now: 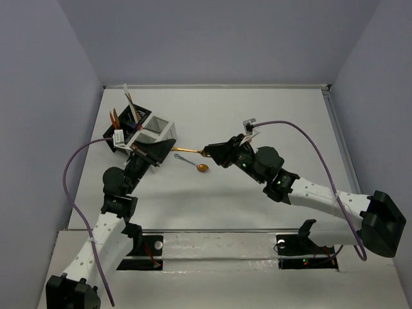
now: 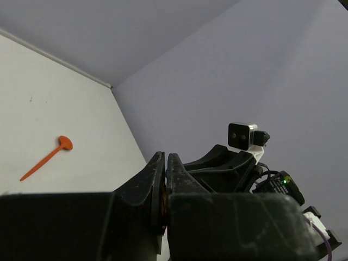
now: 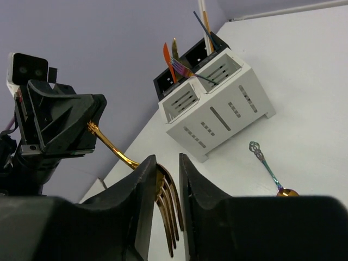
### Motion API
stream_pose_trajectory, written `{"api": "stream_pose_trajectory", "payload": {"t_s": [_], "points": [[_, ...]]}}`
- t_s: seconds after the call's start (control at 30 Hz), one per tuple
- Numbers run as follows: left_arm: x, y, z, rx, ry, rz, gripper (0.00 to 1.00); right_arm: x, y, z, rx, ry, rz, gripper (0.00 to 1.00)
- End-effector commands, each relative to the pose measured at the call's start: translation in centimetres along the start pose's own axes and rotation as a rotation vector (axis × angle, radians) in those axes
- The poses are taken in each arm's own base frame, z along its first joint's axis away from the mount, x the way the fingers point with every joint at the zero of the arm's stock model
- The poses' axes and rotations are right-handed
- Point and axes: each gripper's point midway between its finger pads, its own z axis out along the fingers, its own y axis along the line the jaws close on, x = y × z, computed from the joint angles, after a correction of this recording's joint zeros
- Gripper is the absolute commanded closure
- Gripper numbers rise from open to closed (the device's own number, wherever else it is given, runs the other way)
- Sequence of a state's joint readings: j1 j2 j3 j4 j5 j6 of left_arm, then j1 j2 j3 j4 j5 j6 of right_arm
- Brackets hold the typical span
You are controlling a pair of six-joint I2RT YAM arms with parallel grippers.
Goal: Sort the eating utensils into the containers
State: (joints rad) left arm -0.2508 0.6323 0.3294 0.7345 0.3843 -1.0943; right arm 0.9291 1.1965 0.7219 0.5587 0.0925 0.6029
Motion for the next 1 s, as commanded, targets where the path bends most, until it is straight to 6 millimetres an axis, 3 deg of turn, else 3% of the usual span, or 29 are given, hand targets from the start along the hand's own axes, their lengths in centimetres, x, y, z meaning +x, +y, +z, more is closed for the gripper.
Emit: {"api": "stream_pose_trajectory", "payload": {"t_s": [0.0, 0.07, 0.2, 0.27, 0.3, 0.33, 0.37, 0.4, 0.43, 0.53, 0.57, 0.6, 0.63, 0.73, 0.77, 0.8, 0.9, 0.97], "points": [[-0.9, -2.7, -0.6, 0.091, -0.041, 0.068, 0.94, -1.6, 2.3, 0.8, -0.071, -0.043, 0.024, 0.61], [-1.1, -2.8, -0.6, 0.097, -0.05, 0.071, 0.94, -1.6, 2.4, 0.9, -0.08, -0.049, 0.035, 0.63], [-0.8, -2.6, -0.7, 0.096, -0.042, 0.061, 0.94, -1.4, 2.7, 1.1, -0.095, -0.043, 0.046, 0.76], [-0.7, -2.3, -0.6, 0.081, -0.033, 0.064, 0.93, -1.4, 3.0, 1.2, -0.109, -0.036, 0.041, 0.93], [-0.5, -2.3, -0.6, 0.078, -0.021, 0.066, 0.89, -1.5, 2.9, 1.3, -0.104, -0.037, 0.038, 0.93], [-0.4, -2.0, -0.5, 0.056, -0.011, 0.07, 0.83, -1.6, 2.8, 1.4, -0.096, -0.043, 0.032, 0.93], [-0.8, -2.3, -0.4, 0.053, -0.017, 0.111, 0.68, -1.7, 2.6, 1.5, -0.077, -0.035, 0.019, 0.93], [-1.3, -2.5, -0.5, 0.04, -0.033, 0.138, 0.59, -1.9, 2.5, 1.7, -0.062, -0.035, -0.009, 0.93], [-1.6, -2.2, -0.4, -0.006, -0.029, 0.199, 0.39, -2.4, 2.4, 1.9, -0.038, -0.031, -0.028, 0.93], [-3.4, -2.2, -1.0, -0.098, -0.066, 0.331, 0.16, -2.7, 1.6, 2.4, 0.02, -0.007, -0.109, 0.93], [-3.4, -1.7, -1.3, -0.13, -0.07, 0.325, 0.16, -2.9, 1.6, 2.7, 0.033, -0.001, -0.128, 0.93], [-4.1, -2.4, -1.5, -0.132, -0.085, 0.378, 0.1, -4.3, 2.4, 3.2, 0.025, -0.021, -0.144, 0.93], [-4.7, -2.7, -1.8, -0.156, -0.099, 0.4, 0.03, -3.6, 1.9, 3.8, 0.042, 0.008, -0.177, 0.93], [-5.6, -2.1, -2.6, -0.24, -0.103, 0.472, 0.01, -5.1, 2.9, 5.4, 0.037, 0.002, -0.242, 0.93], [-6.6, -3.1, -2.9, -0.252, -0.13, 0.497, 0.01, -4.0, 2.0, 6.2, 0.063, 0.043, -0.266, 0.93], [-7.2, -2.2, -3.5, -0.318, -0.141, 0.537, 0.01, -5.5, 3.0, 7.0, 0.05, 0.022, -0.308, 0.93], [-9.2, -3.3, -4.9, -0.372, -0.206, 0.606, 0.01, -4.2, 1.0, 9.2, 0.11, 0.096, -0.385, 0.93], [-10.5, -2.9, -6.2, -0.451, -0.25, 0.658, 0.01, -5.5, 0.9, 10.6, 0.135, 0.115, -0.456, 0.93]]}}
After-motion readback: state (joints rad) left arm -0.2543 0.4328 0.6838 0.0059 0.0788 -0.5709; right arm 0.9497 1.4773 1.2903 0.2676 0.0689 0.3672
